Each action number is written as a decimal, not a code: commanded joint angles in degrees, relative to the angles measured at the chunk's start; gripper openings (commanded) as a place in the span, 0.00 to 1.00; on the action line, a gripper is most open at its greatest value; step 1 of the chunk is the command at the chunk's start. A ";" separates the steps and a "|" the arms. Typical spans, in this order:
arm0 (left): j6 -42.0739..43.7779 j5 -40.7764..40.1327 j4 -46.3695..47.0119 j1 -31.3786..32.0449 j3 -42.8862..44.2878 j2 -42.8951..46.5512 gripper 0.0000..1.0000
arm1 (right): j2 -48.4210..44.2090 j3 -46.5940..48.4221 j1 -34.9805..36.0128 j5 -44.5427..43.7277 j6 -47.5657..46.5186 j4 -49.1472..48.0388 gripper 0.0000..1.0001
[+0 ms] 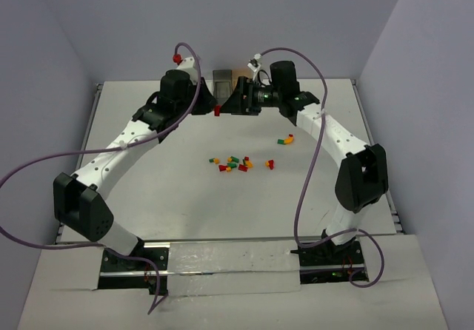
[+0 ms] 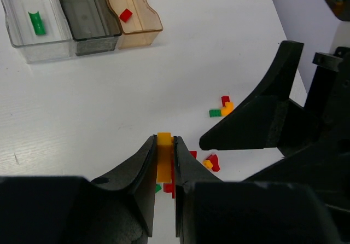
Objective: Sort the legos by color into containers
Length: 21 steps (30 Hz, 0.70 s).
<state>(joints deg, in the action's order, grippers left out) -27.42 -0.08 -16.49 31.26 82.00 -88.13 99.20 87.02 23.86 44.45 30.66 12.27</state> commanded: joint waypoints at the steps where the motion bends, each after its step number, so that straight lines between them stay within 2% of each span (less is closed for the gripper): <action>1: 0.24 -1.70 1.19 1.62 2.51 -0.62 0.00 | 1.98 4.96 1.96 -2.11 -1.40 1.89 0.77; 3: 0.49 -1.70 1.11 2.14 2.77 -0.85 0.00 | 2.74 5.60 2.00 -2.34 -1.51 2.35 0.74; 6: 0.76 -1.85 1.02 2.63 3.05 -1.05 0.00 | 3.27 6.27 2.07 -3.10 -1.88 2.89 0.65; 11: 0.87 -2.44 1.02 2.76 3.16 -1.34 0.00 | 3.55 6.42 2.07 -3.67 -2.70 3.46 0.41; 16: 1.37 -3.52 1.18 2.84 2.41 -1.36 0.00 | 2.28 5.05 2.07 -3.94 -3.41 3.11 0.23; 19: 2.69 -6.43 1.29 2.75 1.38 -1.36 0.00 | 0.86 4.55 1.95 -4.75 -5.44 4.00 0.02; 21: 4.42 -10.46 2.03 2.70 0.29 -1.43 0.00 | -0.51 4.22 1.50 -5.06 -7.01 4.67 0.00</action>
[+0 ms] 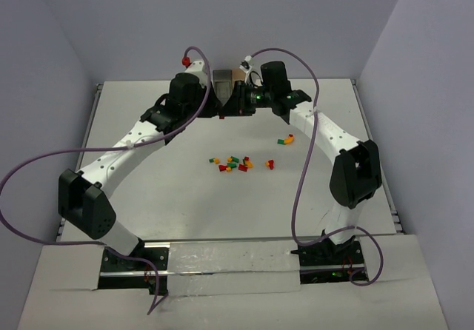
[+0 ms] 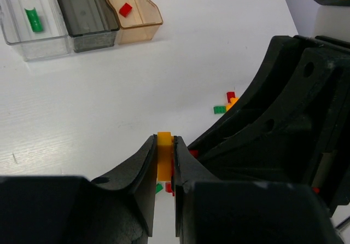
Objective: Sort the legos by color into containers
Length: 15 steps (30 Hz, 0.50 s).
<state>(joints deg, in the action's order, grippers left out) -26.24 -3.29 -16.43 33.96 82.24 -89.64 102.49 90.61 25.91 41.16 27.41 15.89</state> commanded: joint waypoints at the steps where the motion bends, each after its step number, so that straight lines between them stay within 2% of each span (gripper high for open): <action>1: 4.25 -9.41 2.29 -0.04 -0.40 0.08 0.00 | -4.56 0.42 -0.85 -1.87 -4.29 1.18 0.00; 2: 4.72 -10.45 2.99 -0.04 -0.97 0.06 0.00 | -4.78 0.24 -1.39 -1.88 -4.92 1.36 0.00; 3: 7.10 -15.77 4.49 -0.07 -2.10 -0.04 0.00 | -5.87 0.10 -2.36 -1.89 -5.94 1.90 0.00; 6: 12.46 -23.64 9.22 -2.13 -4.71 -1.57 0.00 | -7.44 0.32 -5.27 -2.19 -7.66 3.00 0.00; 8: 12.88 -23.34 9.35 -5.40 -4.32 -3.45 0.00 | -7.39 1.24 -7.80 -2.71 -8.60 3.49 0.00; 11: 13.64 -17.22 9.78 -8.79 -1.50 -6.73 0.00 | -4.44 5.25 -9.49 -5.25 -10.06 4.09 0.00; 14: 17.19 -5.73 22.25 -9.88 -4.00 -6.53 0.00 | 0.65 10.50 -9.56 -9.89 -11.50 5.48 0.00; 15: 17.70 -1.27 26.14 -9.88 -3.59 -8.13 0.00 | 5.19 15.22 -9.56 -12.16 -11.84 6.74 0.00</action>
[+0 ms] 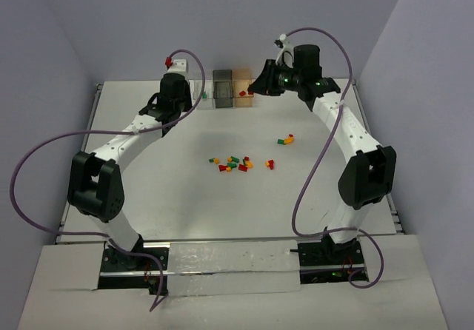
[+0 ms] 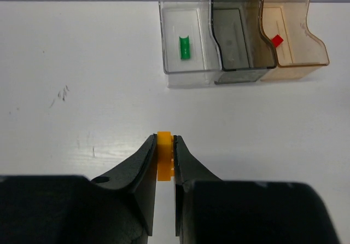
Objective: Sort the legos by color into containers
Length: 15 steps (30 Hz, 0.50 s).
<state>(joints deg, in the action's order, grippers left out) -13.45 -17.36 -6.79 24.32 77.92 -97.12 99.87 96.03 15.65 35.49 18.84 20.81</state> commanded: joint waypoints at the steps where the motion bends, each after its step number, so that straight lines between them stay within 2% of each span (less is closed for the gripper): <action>1: 4.93 14.74 16.78 -0.24 4.15 -2.09 0.00 | 10.20 14.29 0.70 -7.65 -3.05 2.41 0.00; 6: 4.22 21.64 21.64 -0.24 13.38 -13.75 0.00 | 24.18 25.43 0.26 -11.68 -1.36 2.40 0.00; 11: 2.72 22.21 27.08 -0.32 19.37 -21.78 0.00 | 30.94 30.32 -0.08 -14.18 -0.66 -1.19 0.00; 15: 3.78 22.31 32.17 -0.41 20.57 -26.95 0.00 | 34.17 30.97 -0.03 -15.09 -0.13 -5.26 0.03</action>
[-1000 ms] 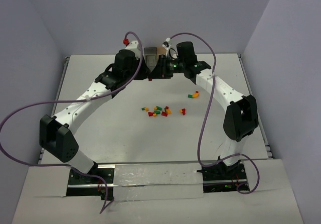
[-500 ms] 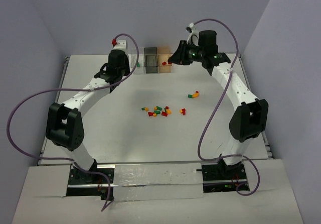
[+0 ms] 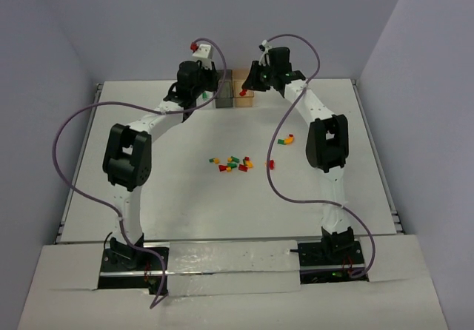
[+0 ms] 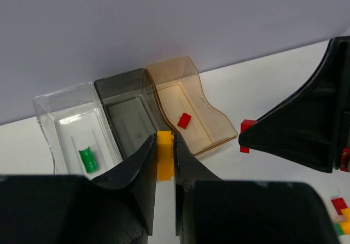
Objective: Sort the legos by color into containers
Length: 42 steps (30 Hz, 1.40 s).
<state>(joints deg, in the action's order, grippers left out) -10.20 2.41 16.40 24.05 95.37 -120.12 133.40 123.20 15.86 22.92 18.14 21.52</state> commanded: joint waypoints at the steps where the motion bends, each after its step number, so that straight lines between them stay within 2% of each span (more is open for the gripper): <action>1: 0.54 2.60 9.28 -0.14 3.78 -4.33 0.00 | 1.40 4.12 -0.30 -2.62 0.89 -6.63 0.03; 12: -2.00 4.15 10.32 -1.15 14.79 -16.11 0.00 | 8.08 7.03 -0.28 -6.41 3.95 -14.43 0.08; 17: -2.77 3.87 10.40 -1.76 17.13 -18.77 0.00 | 9.94 7.32 0.01 -8.52 4.79 -16.51 0.17; 19: -3.19 4.21 9.87 -2.02 18.21 -19.51 0.02 | 10.50 7.91 0.26 -8.69 4.73 -16.92 0.25; 20: -3.43 4.44 9.67 -2.07 18.49 -19.83 0.03 | 10.73 8.20 0.34 -8.89 4.58 -16.88 0.31; 21: -3.52 4.46 9.48 -2.09 18.78 -20.01 0.07 | 10.77 8.21 0.52 -9.11 4.33 -16.97 0.33; 22: -3.62 4.52 9.25 -2.16 19.17 -20.16 0.16 | 10.91 8.29 0.69 -9.47 4.16 -17.06 0.44; 24: -3.91 4.39 9.10 -2.19 19.44 -20.22 0.29 | 10.89 8.31 0.95 -9.55 3.92 -17.27 0.56; 26: -4.12 4.19 8.75 -2.33 19.66 -20.15 0.45 | 10.50 8.38 1.02 -9.82 4.00 -17.56 0.63; 28: -4.29 4.17 8.08 -2.42 19.84 -19.74 0.51 | 10.05 8.45 1.02 -9.68 4.00 -17.48 0.69; 32: -4.12 4.71 7.12 -2.60 20.10 -18.33 0.56 | 7.92 8.24 1.19 -8.77 4.06 -17.14 0.72; 37: -4.15 5.25 4.83 -2.92 19.08 -14.45 0.57 | 2.18 6.52 1.26 -6.87 3.96 -15.70 0.75; 42: -0.80 12.42 -2.14 -3.91 13.72 -4.40 0.59 | -7.48 2.55 0.47 -3.84 -1.18 -10.45 0.78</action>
<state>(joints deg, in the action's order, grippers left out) -13.60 8.30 18.29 21.21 110.42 -137.02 138.93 126.93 16.62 16.33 21.26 9.81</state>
